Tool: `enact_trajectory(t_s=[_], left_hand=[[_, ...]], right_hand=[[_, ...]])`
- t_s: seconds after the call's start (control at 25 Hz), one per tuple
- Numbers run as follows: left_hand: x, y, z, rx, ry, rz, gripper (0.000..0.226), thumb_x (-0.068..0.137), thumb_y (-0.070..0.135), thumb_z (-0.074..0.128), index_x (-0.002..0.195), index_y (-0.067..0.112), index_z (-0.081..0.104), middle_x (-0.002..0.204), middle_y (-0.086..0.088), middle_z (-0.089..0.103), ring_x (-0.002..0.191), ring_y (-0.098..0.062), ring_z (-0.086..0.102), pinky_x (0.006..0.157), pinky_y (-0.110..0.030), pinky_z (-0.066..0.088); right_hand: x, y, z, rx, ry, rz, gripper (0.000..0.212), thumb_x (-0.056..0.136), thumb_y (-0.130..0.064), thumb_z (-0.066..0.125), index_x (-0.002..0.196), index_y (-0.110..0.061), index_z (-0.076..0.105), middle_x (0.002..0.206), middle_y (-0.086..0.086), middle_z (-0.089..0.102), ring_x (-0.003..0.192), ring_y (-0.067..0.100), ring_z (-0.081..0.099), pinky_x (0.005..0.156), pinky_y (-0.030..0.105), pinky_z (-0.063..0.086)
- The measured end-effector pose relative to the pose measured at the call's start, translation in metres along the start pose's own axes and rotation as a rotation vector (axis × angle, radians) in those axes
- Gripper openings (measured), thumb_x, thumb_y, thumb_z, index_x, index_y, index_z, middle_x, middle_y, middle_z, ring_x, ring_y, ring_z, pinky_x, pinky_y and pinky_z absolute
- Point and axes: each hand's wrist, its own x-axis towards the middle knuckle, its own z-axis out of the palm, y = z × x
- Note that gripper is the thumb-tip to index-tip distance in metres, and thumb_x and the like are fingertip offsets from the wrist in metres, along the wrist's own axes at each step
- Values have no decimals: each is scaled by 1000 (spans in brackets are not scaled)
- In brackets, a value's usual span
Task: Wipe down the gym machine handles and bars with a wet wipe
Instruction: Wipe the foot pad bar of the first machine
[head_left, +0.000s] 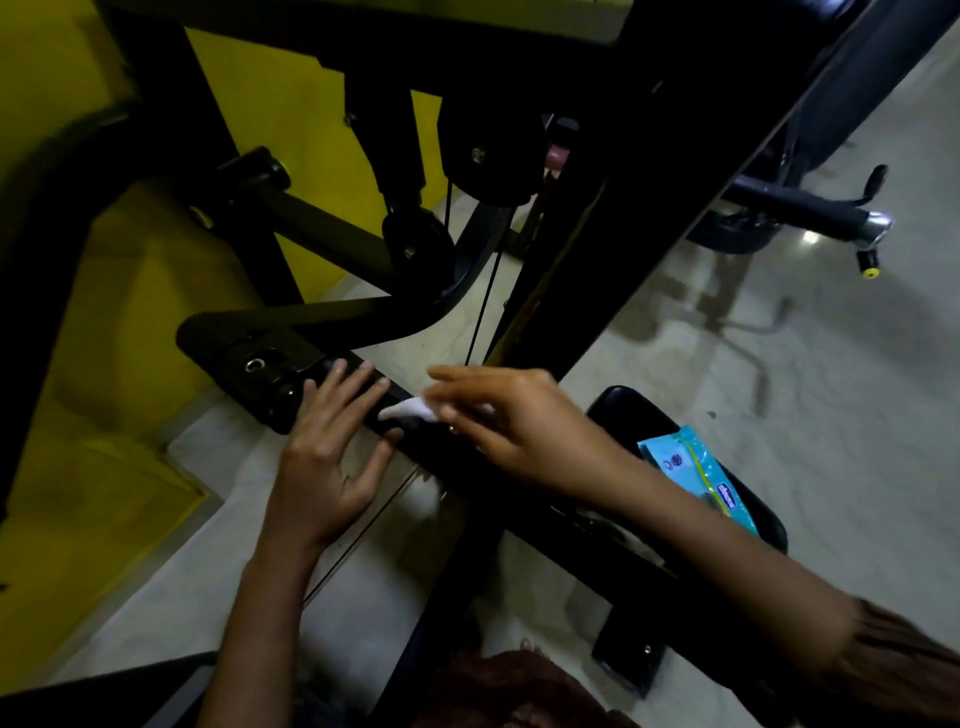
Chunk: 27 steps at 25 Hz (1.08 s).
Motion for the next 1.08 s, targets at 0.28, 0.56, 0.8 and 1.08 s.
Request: enact_trajectory(t_s=[0.28, 0.56, 0.8, 1.08], left_hand=[[1, -8, -2, 58, -41, -6, 57, 91, 48, 42, 126, 5, 56, 135, -5, 49, 132, -13, 33, 116, -26, 10], [1, -12, -4, 49, -60, 7, 52, 86, 36, 51, 129, 8, 53, 137, -6, 49, 134, -11, 31, 116, -25, 11], [3, -12, -15, 168, -66, 95, 49, 91, 39, 45, 125, 5, 56, 134, -10, 52, 132, -17, 34, 116, -29, 15], [5, -37, -31, 221, 61, 14, 38, 90, 23, 46, 120, 4, 59, 125, -11, 59, 128, -18, 38, 113, -30, 20]], right_hand=[[-3, 29, -16, -90, -427, 162, 32, 86, -27, 64, 116, -18, 64, 118, -7, 64, 110, -3, 56, 96, 23, 46], [31, 5, 24, 63, -213, 144, 33, 93, -21, 55, 126, -19, 57, 129, -5, 58, 116, 6, 55, 99, 31, 45], [-13, 14, -15, -201, -434, 145, 27, 87, -36, 60, 114, -32, 65, 126, -20, 56, 118, 8, 52, 95, 28, 46], [41, -3, 65, -435, -258, -281, 22, 74, 3, 61, 95, -3, 67, 113, 13, 56, 107, 28, 47, 70, 50, 54]])
